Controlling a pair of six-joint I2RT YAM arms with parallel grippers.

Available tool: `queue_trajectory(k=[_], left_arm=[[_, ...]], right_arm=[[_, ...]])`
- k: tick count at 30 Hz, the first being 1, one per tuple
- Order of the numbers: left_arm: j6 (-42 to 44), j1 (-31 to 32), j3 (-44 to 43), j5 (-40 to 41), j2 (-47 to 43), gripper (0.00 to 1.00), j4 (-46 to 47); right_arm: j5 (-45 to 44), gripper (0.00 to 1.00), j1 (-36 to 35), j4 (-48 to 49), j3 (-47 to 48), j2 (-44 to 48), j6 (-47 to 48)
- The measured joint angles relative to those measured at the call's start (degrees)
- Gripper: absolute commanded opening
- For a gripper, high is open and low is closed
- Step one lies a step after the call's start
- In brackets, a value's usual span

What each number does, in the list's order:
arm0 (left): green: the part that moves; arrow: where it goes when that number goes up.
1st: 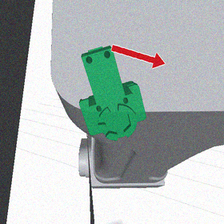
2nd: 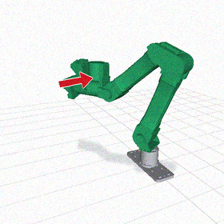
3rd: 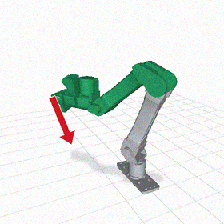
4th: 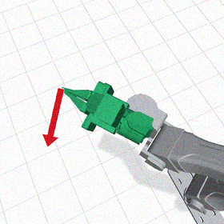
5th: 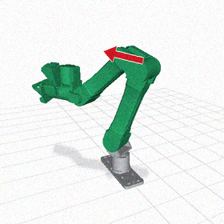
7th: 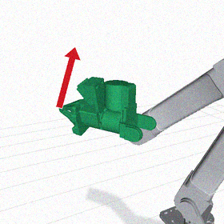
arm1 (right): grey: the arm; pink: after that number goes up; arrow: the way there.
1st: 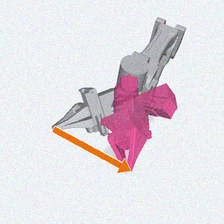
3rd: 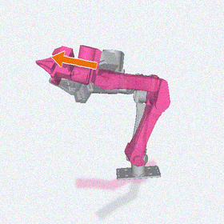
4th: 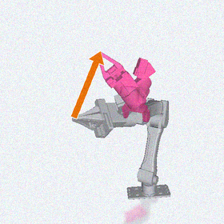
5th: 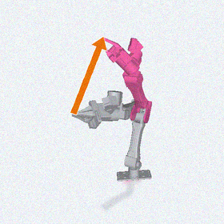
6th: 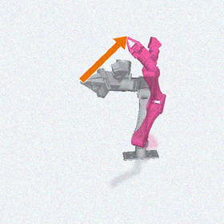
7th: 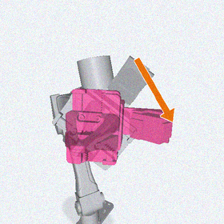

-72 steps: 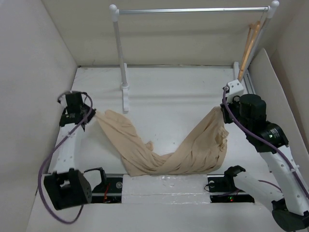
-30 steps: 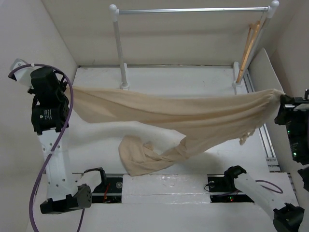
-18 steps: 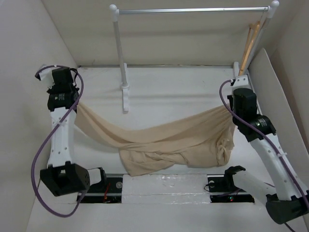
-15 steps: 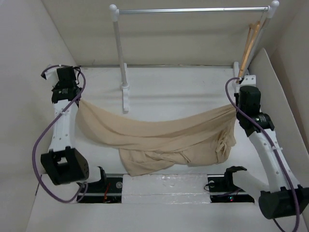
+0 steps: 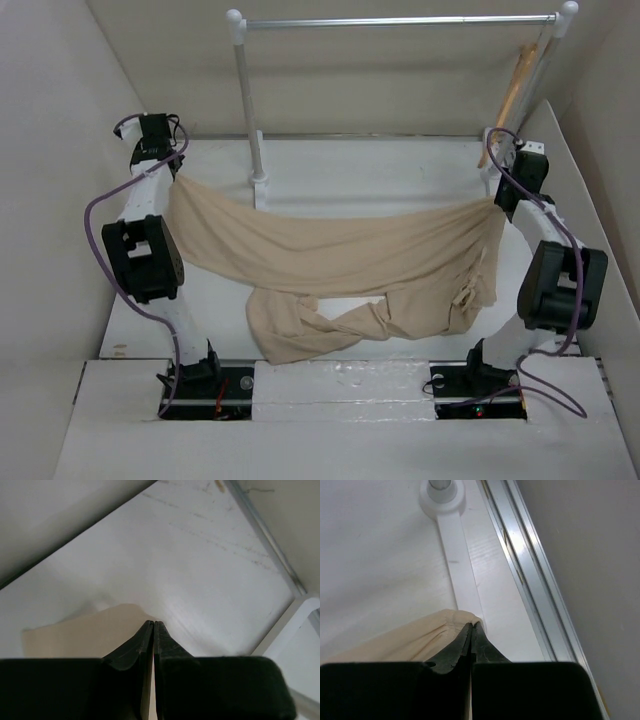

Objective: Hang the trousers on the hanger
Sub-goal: Flatten out the trousers at the center of the board.

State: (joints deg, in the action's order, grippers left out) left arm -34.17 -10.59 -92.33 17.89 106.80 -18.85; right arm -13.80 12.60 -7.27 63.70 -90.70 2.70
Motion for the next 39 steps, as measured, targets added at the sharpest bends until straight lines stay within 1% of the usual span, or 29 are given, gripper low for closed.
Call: queue_trajectory(k=[4, 7, 9, 10, 11, 13, 14, 17, 18, 19, 20, 21, 22, 23, 24, 26, 28, 29, 31, 32, 33, 35, 37, 38, 39], left_arm=[[0.0, 0.0, -8.4, -2.0, 9.3, 0.00, 2.8], [0.0, 0.4, -13.6, -3.1, 15.1, 0.00, 2.7], [0.3, 0.5, -18.2, -3.7, 19.2, 0.24, 1.5], [0.6, 0.5, -20.5, -4.0, 21.0, 0.43, 1.0], [0.9, 0.7, -21.9, -4.4, 22.2, 0.73, 1.0], [1.1, 0.9, -22.5, -5.6, 23.0, 0.81, 0.0], [1.3, 0.9, -22.9, -5.9, 23.2, 0.84, -1.3], [2.5, 1.3, -23.6, -6.3, 23.0, 0.84, -4.5], [2.9, 1.6, -22.3, -6.3, 22.0, 0.84, -4.1], [3.3, 1.7, -18.8, -6.3, 20.0, 0.81, -3.3], [3.5, 2.0, -14.1, -6.5, 16.6, 0.68, -3.0], [3.5, 2.3, -7.7, -6.8, 12.4, 0.61, -1.9], [3.3, 2.7, -0.8, -7.3, 7.2, 0.45, -1.3], [3.1, 3.2, 5.7, -7.8, 1.2, 0.08, -1.6], [2.5, 4.0, 11.1, -8.1, -4.2, 0.00, -1.5], [2.4, 6.8, 21.4, -8.6, -17.2, 0.00, -2.1], [1.2, 12.8, 28.7, -8.8, -28.6, 0.00, -2.2], [-0.2, 16.9, 31.6, -9.7, -33.4, 0.00, -2.4], [-3.7, 25.8, 37.5, -11.7, -39.8, 0.00, -2.1], [-5.4, 29.2, 40.4, -13.0, -42.1, 0.31, -2.0], [-7.5, 32.2, 44.8, -14.6, -44.1, 0.32, -2.9], [-10.8, 34.4, 50.6, -15.7, -44.8, 0.41, -4.2], [-13.7, 36.4, 55.4, -15.4, -44.6, 0.43, -6.8], [-16.1, 38.4, 57.4, -14.6, -44.1, 0.44, -9.4], [-16.2, 38.5, 57.4, -14.5, -44.1, 0.44, -9.4]], right_arm=[[3.1, 0.00, 1.7, 2.6, 6.4, -9.4, -0.8], [4.3, 0.00, 2.9, 4.3, 8.3, -12.5, -1.4], [4.9, 0.22, 3.5, 5.2, 8.5, -13.1, -1.8], [5.3, 0.40, 3.8, 5.0, 9.0, -13.6, -2.0], [5.6, 0.61, 3.9, 5.0, 9.9, -14.2, -2.3], [6.7, 0.67, 4.3, 4.7, 12.2, -15.6, -2.1], [7.4, 0.73, 4.3, 4.7, 12.6, -15.8, -2.3], [9.7, 0.78, 4.4, 4.4, 11.0, -13.8, -3.3], [10.6, 0.78, 4.3, 4.2, 9.2, -11.8, -4.0], [11.6, 0.77, 4.2, 3.4, 7.3, -9.3, -4.6], [12.4, 0.68, 3.9, 2.7, 5.3, -6.3, -5.2], [13.0, 0.58, 3.4, 2.3, 3.3, -3.0, -5.7], [13.3, 0.46, 2.4, 1.6, 1.5, 0.7, -6.4], [13.4, 0.22, 1.0, 1.5, -0.4, 4.1, -7.0], [13.5, 0.12, -1.3, 1.5, -2.6, 8.1, -7.6], [14.2, 0.00, -8.5, 1.2, -7.0, 15.8, -9.3], [16.7, 0.00, -16.7, 1.1, -10.9, 21.9, -10.2], [17.9, 0.00, -20.8, 0.6, -12.2, 24.1, -10.4], [19.7, 0.00, -28.8, -2.6, -14.3, 27.7, -9.8], [20.6, 0.04, -32.3, -4.6, -14.4, 28.7, -9.2], [21.2, 0.07, -36.7, -7.2, -14.5, 29.7, -8.5], [22.5, 0.13, -41.5, -11.1, -14.4, 30.9, -6.4], [23.8, 0.17, -43.8, -15.0, -14.9, 32.1, -4.3], [24.1, 0.23, -44.2, -16.4, -15.3, 32.7, -3.6], [24.3, 0.23, -44.3, -18.2, -16.1, 33.5, -2.7]])
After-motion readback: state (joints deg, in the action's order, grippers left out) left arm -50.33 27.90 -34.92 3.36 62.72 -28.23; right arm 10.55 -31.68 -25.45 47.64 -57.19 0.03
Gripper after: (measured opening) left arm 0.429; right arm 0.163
